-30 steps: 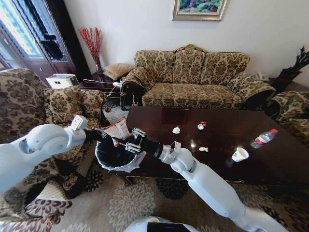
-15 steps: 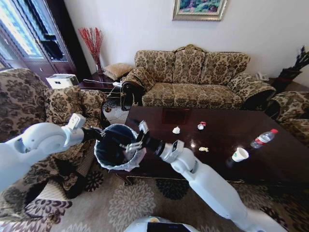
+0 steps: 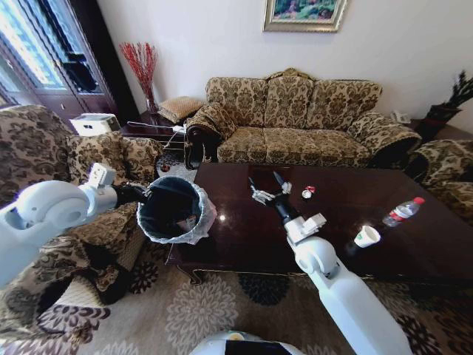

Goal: Move to the front of the table and place the trash on the table into the trash bin.

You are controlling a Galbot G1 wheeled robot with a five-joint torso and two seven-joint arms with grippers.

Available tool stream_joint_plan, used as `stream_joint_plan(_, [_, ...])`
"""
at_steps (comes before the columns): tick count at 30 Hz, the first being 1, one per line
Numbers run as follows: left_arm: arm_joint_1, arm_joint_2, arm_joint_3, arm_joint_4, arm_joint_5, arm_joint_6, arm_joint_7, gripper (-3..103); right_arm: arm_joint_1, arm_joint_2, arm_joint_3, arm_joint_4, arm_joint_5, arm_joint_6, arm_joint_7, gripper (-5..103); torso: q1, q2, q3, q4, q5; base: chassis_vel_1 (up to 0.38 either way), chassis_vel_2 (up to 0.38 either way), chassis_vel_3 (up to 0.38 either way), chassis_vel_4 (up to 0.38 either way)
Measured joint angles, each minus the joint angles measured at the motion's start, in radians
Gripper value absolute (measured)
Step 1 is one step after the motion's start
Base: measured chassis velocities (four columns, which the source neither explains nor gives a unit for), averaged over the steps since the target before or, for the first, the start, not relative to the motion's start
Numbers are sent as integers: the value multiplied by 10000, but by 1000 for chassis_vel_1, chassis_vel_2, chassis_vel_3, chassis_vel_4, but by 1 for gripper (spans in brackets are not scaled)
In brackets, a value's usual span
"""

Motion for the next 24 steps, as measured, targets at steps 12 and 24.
stream_joint_plan(12, [-23,-358,33,40,394,0,81,0,-879,311,581,-1034,-116,400,0,100,-1,0,0,0,-2,-115,-102,124,109])
stream_joint_plan(24, [-163,-274,51,113,354,-3,35,0,-816,672,427,-2612,-439,532,821,100,2,-1,2,-8,13,-262,-259,259,264])
